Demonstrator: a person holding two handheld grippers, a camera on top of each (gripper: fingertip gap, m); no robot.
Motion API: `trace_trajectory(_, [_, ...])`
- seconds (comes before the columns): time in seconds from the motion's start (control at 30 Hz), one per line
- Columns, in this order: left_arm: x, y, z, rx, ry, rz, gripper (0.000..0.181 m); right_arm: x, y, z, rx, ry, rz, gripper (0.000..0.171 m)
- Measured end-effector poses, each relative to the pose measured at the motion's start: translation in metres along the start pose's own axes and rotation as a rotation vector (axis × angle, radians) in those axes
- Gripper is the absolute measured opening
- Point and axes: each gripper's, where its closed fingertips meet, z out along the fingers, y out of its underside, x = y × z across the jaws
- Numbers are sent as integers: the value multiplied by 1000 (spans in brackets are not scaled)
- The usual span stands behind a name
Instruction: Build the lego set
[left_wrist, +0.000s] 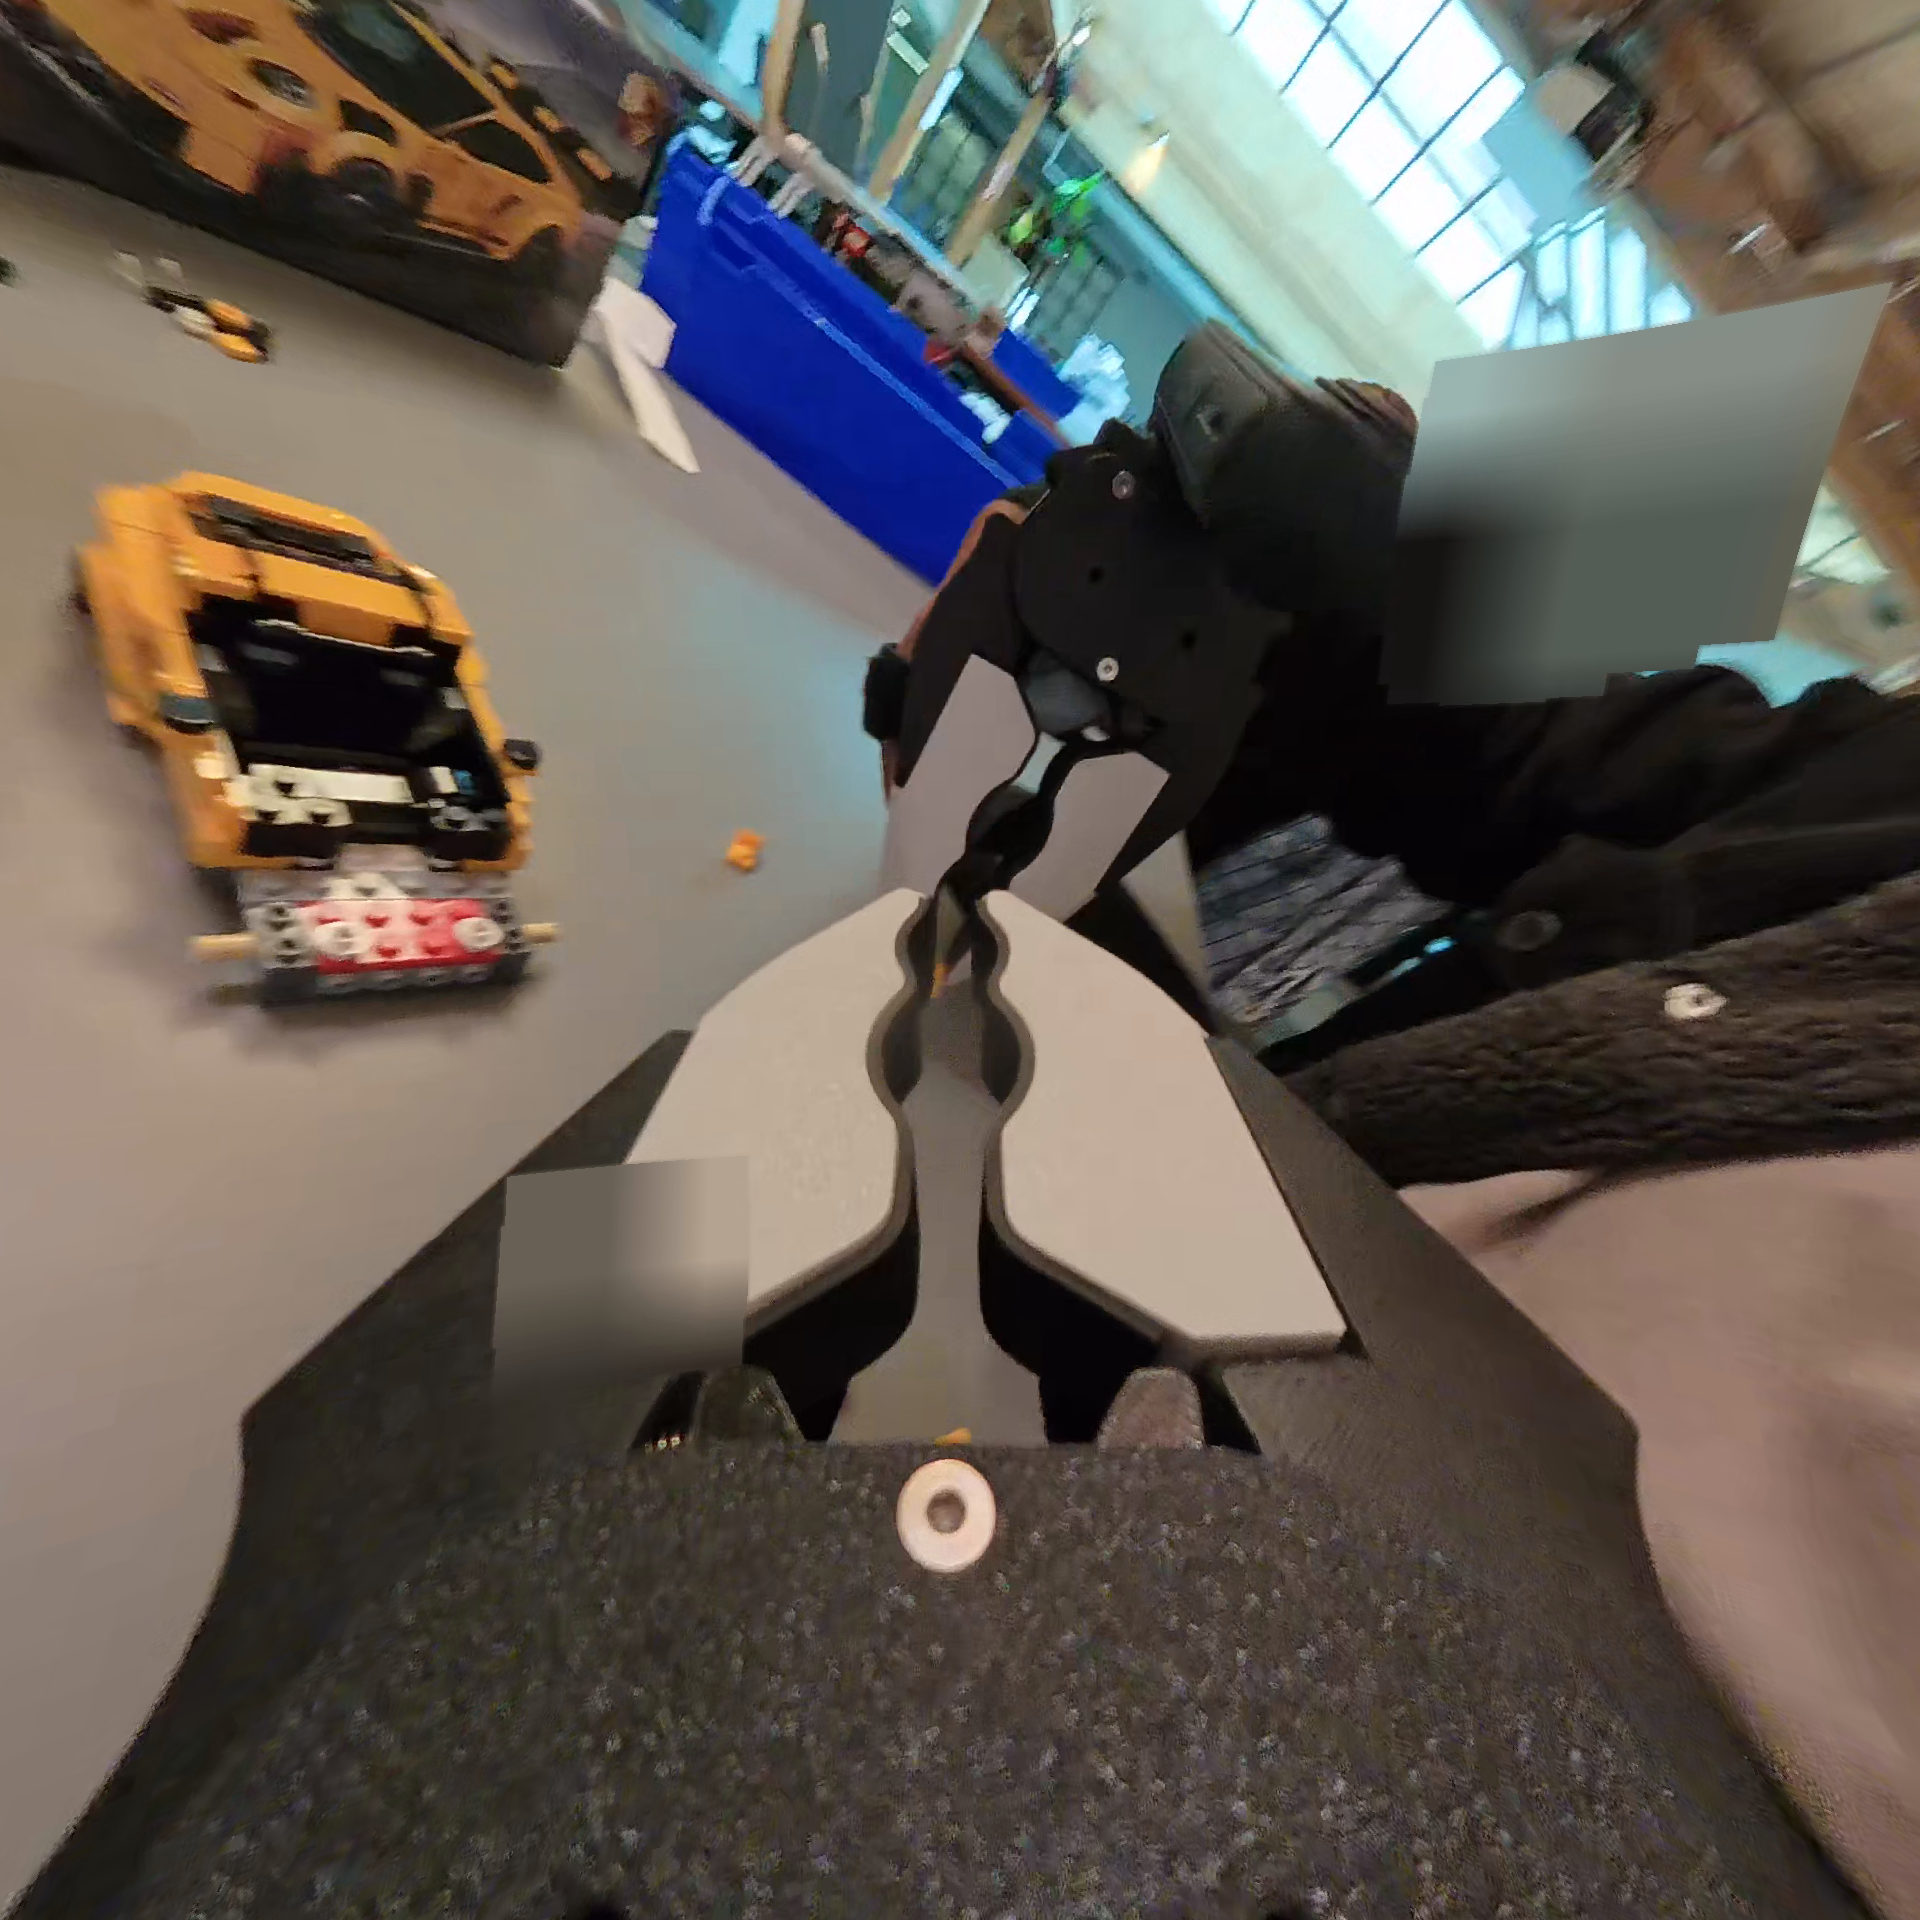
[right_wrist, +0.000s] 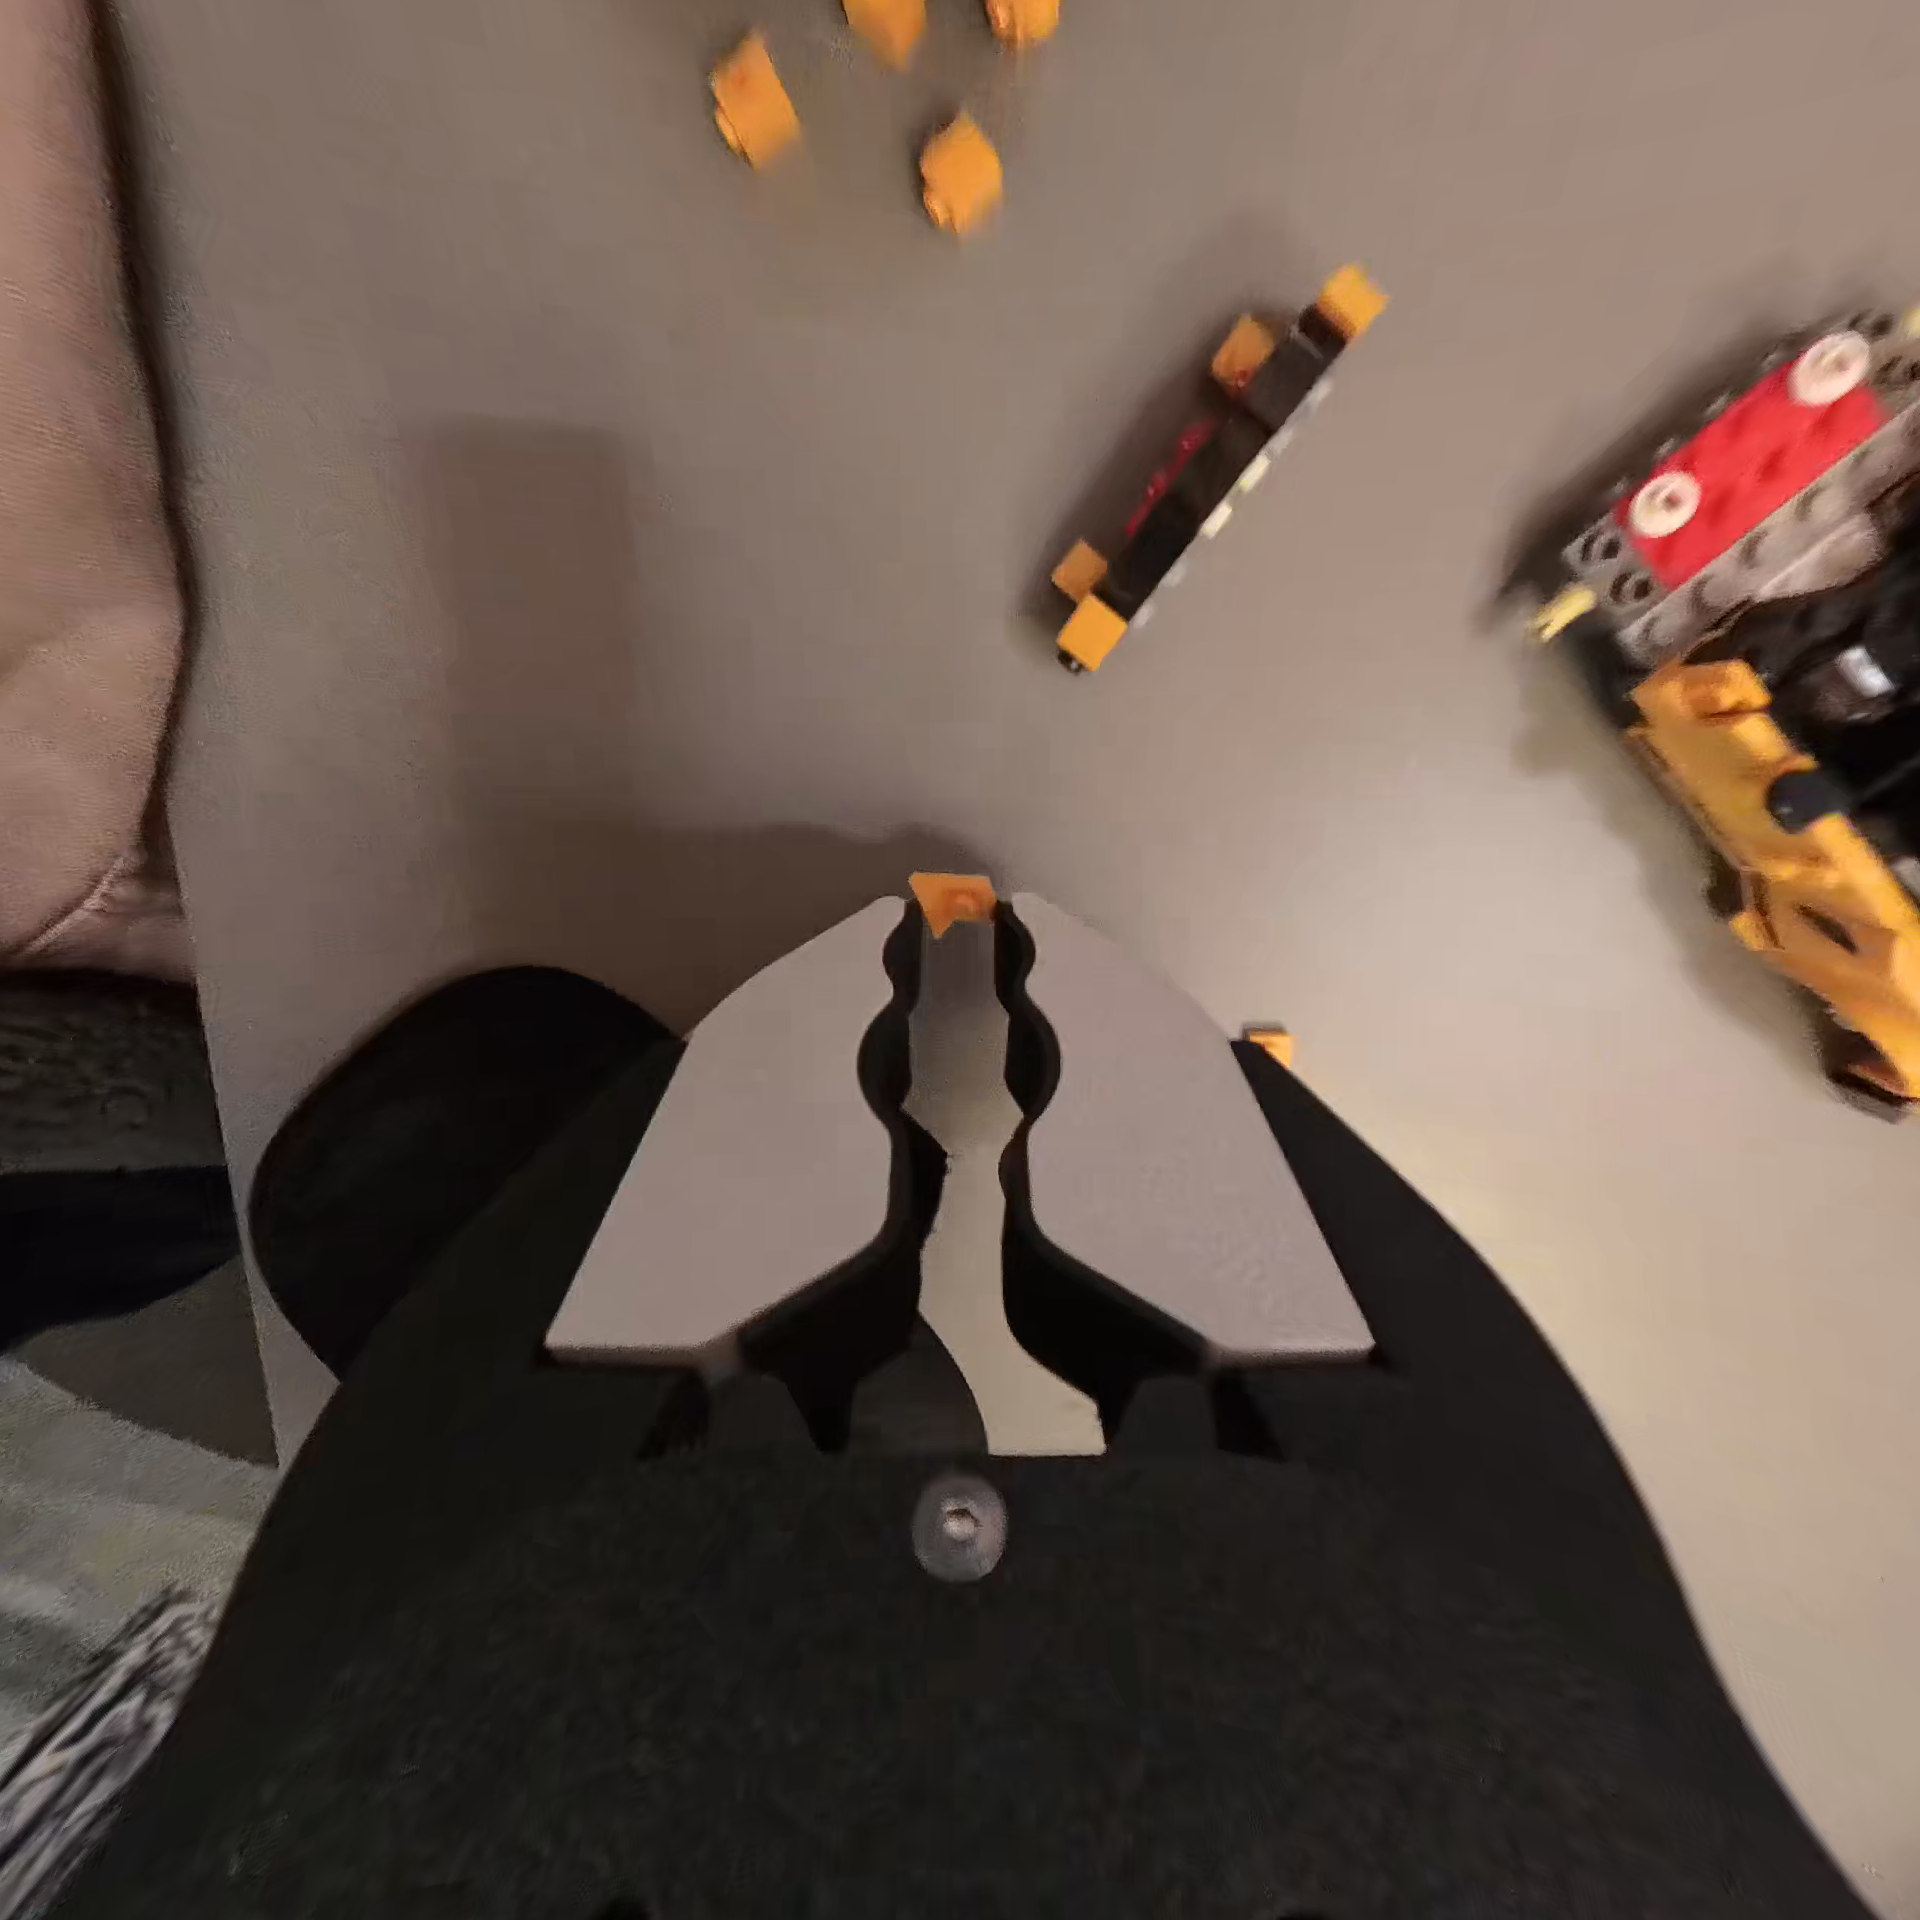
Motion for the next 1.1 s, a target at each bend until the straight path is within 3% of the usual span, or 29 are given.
trace_trajectory(0.33, [-28,6,-6,-79,-250,228,4,24,-1,8,-27,57,23,16])
trace_trajectory(1.1, [-37,12,-5,-123,-317,296,3,29,-6,-2,43,169,15,33])
